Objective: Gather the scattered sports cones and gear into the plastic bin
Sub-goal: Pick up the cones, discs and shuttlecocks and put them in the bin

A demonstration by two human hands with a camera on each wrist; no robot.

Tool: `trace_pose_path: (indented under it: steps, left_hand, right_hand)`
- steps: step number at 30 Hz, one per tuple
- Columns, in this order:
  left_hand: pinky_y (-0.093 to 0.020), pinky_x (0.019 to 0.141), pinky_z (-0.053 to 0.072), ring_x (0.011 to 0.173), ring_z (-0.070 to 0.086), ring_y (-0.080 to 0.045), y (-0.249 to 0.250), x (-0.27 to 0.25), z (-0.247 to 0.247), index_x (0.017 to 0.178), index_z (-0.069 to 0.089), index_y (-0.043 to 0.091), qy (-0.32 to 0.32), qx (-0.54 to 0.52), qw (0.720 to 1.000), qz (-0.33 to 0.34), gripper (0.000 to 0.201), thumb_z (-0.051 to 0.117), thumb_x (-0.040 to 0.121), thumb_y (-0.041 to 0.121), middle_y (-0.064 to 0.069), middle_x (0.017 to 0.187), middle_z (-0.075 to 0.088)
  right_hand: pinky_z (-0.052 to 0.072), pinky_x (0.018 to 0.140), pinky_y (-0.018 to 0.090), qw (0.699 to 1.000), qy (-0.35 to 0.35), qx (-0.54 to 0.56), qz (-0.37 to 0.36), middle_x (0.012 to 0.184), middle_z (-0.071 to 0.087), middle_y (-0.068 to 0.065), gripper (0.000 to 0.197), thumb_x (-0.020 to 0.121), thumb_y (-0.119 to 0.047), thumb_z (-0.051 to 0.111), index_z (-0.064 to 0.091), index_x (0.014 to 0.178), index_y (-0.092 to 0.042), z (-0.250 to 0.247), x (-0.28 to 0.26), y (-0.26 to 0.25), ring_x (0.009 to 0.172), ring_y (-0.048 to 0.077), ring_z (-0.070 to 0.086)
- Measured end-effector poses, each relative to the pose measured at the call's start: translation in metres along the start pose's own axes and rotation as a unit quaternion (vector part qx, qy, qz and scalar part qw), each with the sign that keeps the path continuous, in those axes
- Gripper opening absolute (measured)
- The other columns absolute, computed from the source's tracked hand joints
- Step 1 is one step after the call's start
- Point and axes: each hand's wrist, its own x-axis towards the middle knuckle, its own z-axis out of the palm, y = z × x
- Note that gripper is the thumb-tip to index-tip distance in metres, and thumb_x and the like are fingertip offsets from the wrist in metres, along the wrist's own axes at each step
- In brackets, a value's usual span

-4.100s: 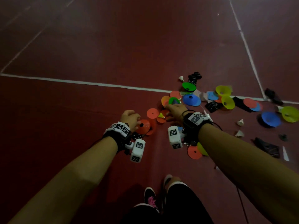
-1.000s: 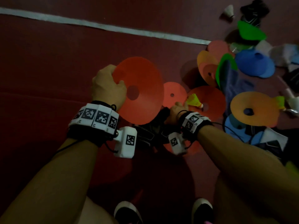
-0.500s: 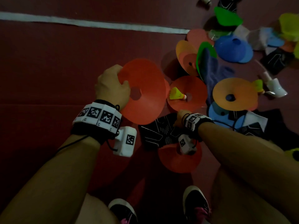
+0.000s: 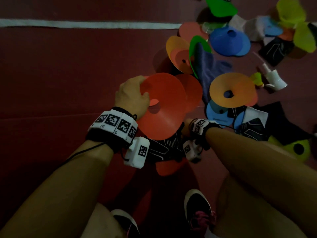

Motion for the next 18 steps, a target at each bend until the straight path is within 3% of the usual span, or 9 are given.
trace_pose_path:
  steps: [2,3,6,8,11,13,16,18]
  left_hand:
    - [-0.039,0.088,0.051,0.095,0.064,-0.024,-0.003,0.002,-0.004,0.111,0.065,0.028,0.016,0.010,1.000,-0.009,0.029,0.056,0.086,0.017,0.002,0.101,0.069]
    - [-0.040,0.089,0.051,0.096,0.063,-0.025,-0.005,0.001,-0.008,0.111,0.064,0.027,0.024,0.015,1.000,-0.013,0.028,0.056,0.086,0.016,0.001,0.103,0.068]
    - [-0.036,0.083,0.049,0.092,0.061,-0.023,-0.010,-0.010,-0.021,0.108,0.060,0.023,0.057,-0.023,0.997,-0.055,0.024,0.052,0.088,0.012,0.003,0.098,0.064]
    - [-0.031,0.075,0.044,0.089,0.060,-0.023,-0.010,-0.026,-0.031,0.109,0.056,0.020,0.070,-0.053,0.988,-0.127,0.026,0.048,0.088,0.007,0.003,0.093,0.060]
    - [-0.031,0.066,0.040,0.083,0.060,-0.029,0.014,-0.061,-0.069,0.117,0.050,0.017,0.046,-0.040,0.977,-0.203,0.033,0.042,0.088,0.004,-0.004,0.090,0.058]
    - [-0.030,0.062,0.040,0.078,0.060,-0.026,0.051,-0.082,-0.117,0.119,0.047,0.019,0.043,-0.043,0.977,-0.203,0.035,0.042,0.088,0.003,-0.003,0.089,0.058]
    - [-0.028,0.065,0.040,0.081,0.054,-0.020,0.124,-0.113,-0.202,0.124,0.047,0.023,0.069,-0.051,0.974,-0.208,0.041,0.045,0.087,0.005,-0.001,0.099,0.057]
    - [-0.028,0.072,0.038,0.086,0.051,-0.018,0.177,-0.132,-0.257,0.126,0.050,0.022,0.091,-0.068,0.969,-0.220,0.042,0.051,0.087,0.007,0.001,0.103,0.056]
  right_hand:
    - [0.046,0.068,0.033,0.996,0.013,0.093,-0.009,0.084,0.063,0.002,0.028,0.088,-0.039,0.067,0.066,0.099,-0.013,-0.011,0.001,-0.013,0.072,0.022,0.056]
    - [0.047,0.066,0.032,0.991,0.025,0.133,-0.017,0.079,0.061,0.002,0.028,0.085,-0.038,0.071,0.065,0.094,-0.012,-0.017,-0.001,-0.022,0.068,0.021,0.057]
    - [0.046,0.051,0.024,0.972,0.079,0.216,-0.051,0.071,0.059,0.000,0.030,0.078,-0.032,0.078,0.065,0.094,-0.011,-0.031,-0.021,-0.039,0.057,0.017,0.055]
    - [0.050,0.045,0.028,0.950,0.121,0.280,-0.065,0.075,0.064,0.004,0.030,0.073,-0.031,0.081,0.064,0.093,-0.015,-0.040,-0.052,-0.045,0.058,0.021,0.062]
    - [0.060,0.066,0.042,0.942,0.143,0.295,-0.076,0.084,0.068,0.012,0.022,0.081,-0.033,0.071,0.063,0.085,-0.013,-0.064,-0.125,-0.045,0.071,0.031,0.067]
    - [0.058,0.073,0.043,0.938,0.166,0.295,-0.081,0.090,0.068,0.014,0.023,0.090,-0.033,0.060,0.060,0.084,-0.011,-0.091,-0.190,-0.036,0.079,0.034,0.066]
    - [0.051,0.072,0.039,0.942,0.187,0.267,-0.083,0.100,0.065,0.017,0.023,0.094,-0.028,0.060,0.061,0.097,-0.005,-0.125,-0.293,-0.016,0.090,0.035,0.063]
    - [0.044,0.063,0.035,0.937,0.205,0.274,-0.075,0.088,0.059,0.012,0.028,0.090,-0.033,0.066,0.053,0.092,-0.009,-0.149,-0.366,-0.002,0.083,0.031,0.059]
